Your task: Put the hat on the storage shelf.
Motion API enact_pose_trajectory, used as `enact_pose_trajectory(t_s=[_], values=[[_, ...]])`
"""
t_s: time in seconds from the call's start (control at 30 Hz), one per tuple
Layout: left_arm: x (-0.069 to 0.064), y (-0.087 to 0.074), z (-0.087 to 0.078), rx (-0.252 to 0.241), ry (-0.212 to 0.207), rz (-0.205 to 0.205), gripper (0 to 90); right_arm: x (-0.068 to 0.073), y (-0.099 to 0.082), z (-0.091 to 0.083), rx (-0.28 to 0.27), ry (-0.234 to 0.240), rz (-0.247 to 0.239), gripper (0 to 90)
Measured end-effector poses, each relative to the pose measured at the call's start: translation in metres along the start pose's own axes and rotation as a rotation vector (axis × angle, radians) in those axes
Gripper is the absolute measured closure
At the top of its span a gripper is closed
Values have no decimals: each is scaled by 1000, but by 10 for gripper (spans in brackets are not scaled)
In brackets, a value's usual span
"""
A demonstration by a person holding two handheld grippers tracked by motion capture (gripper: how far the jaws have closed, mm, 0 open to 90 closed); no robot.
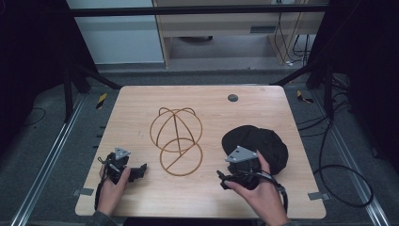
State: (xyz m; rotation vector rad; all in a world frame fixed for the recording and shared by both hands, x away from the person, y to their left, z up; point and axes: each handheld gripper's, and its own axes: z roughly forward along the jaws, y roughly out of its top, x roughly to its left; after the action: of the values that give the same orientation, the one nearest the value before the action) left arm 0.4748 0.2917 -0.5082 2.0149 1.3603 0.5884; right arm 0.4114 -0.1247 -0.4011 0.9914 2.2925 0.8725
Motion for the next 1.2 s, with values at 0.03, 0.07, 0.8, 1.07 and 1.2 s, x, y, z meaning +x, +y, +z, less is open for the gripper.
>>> enact_pose_trajectory(t_s=[0.03, 0.07, 0.8, 1.07, 1.2], values=[[0, 0, 0, 0, 0, 1, 0, -5, -2, -4, 9, -6, 11, 112], [0, 1, 1, 3, 1, 0, 0, -10, -5, -7, 19, -8, 18, 109], [-3, 0, 0, 2, 4, 0, 0, -96, -81, -52, 138, -70, 237, 151], [-4, 0, 0, 3, -2, 7, 0, -111, -73, -42, 160, -55, 229, 222], [-4, 0, 0, 0, -5, 8, 0, -117, -67, -34, 174, -36, 243, 241]])
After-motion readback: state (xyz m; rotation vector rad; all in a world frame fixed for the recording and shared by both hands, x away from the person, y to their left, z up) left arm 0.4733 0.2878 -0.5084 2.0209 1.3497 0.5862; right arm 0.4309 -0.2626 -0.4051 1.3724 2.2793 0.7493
